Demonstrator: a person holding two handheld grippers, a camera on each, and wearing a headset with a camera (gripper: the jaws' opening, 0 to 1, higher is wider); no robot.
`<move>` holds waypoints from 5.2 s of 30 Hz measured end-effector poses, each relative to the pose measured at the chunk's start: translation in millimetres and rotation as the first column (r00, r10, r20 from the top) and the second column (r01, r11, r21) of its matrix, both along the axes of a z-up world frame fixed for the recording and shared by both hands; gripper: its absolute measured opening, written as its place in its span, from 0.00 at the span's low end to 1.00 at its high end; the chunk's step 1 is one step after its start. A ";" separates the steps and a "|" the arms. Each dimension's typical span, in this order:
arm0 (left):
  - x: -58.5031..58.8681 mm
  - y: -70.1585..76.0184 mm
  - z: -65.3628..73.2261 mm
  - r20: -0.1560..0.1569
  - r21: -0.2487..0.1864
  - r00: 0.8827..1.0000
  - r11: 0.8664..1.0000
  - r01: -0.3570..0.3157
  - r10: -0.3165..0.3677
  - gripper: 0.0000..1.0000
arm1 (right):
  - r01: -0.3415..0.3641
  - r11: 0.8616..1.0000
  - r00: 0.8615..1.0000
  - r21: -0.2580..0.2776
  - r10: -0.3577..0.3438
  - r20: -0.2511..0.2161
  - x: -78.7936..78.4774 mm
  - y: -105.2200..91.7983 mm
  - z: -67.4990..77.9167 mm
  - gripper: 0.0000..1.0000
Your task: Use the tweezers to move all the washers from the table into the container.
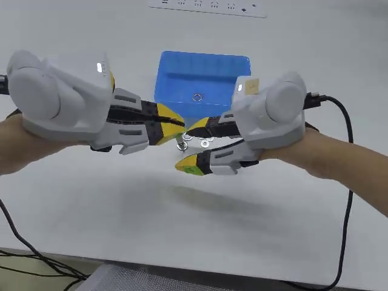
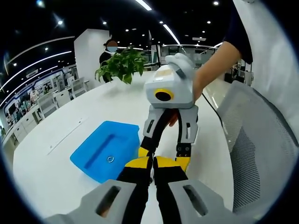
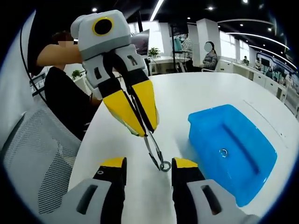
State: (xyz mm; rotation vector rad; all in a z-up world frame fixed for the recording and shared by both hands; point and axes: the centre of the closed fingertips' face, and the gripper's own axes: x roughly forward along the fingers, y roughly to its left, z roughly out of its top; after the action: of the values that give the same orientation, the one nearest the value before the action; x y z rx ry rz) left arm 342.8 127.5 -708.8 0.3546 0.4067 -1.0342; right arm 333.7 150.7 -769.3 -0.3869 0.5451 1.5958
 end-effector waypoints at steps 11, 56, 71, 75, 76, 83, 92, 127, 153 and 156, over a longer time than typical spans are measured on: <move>-1.7 -5.1 -1.6 -0.003 0.006 1.000 1.000 0.017 -0.017 0.06 | -0.071 0.997 0.997 0.000 0.071 0.018 -0.3 5.6 1.4 0.19; -3.5 16.5 26.4 0.050 -0.109 0.987 0.983 -0.149 0.155 0.44 | -0.061 0.998 0.989 0.031 0.057 0.137 9.4 1.2 21.2 0.09; -42.6 21.2 32.7 -0.076 -0.263 0.974 0.938 -0.226 0.213 0.68 | 0.007 0.996 0.978 0.090 -0.026 0.205 36.1 -12.8 78.4 0.09; -47.8 21.8 34.4 -0.083 -0.280 0.971 0.930 -0.239 0.224 0.74 | 0.030 0.992 0.976 0.119 -0.055 0.212 49.3 -16.4 94.7 0.09; -48.2 21.9 34.1 -0.082 -0.281 0.970 0.929 -0.242 0.228 0.76 | 0.036 0.992 0.974 0.121 -0.061 0.216 54.1 -17.0 97.8 0.09; -52.1 22.1 28.6 -0.113 -0.294 0.962 0.917 -0.270 0.248 0.86 | 0.077 0.990 0.971 0.122 -0.102 0.215 80.0 -14.3 94.3 0.09; -45.2 34.6 28.7 -0.132 -0.318 0.945 0.890 -0.326 0.298 1.00 | 0.111 0.989 0.975 0.093 -0.127 0.185 109.1 -7.7 60.4 0.09; -36.4 50.7 16.7 -0.174 -0.295 0.903 0.854 -0.429 0.393 0.97 | 0.181 0.981 0.980 0.070 -0.185 0.066 133.1 -11.0 15.7 0.10; 73.8 28.6 60.5 0.007 -0.381 0.937 0.868 -0.319 0.348 0.65 | 0.060 0.997 0.973 0.046 -0.069 0.222 104.9 -1.9 48.3 0.08; 79.5 20.1 64.6 0.029 -0.370 0.949 0.885 -0.282 0.314 0.57 | 0.043 0.998 0.971 0.036 -0.050 0.233 100.1 -4.4 47.9 0.08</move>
State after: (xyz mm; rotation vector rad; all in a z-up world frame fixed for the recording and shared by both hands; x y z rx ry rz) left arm 422.3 147.6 -644.2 0.0024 0.1751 -0.7659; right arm 433.7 146.3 -721.3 -0.5281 0.3461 1.4872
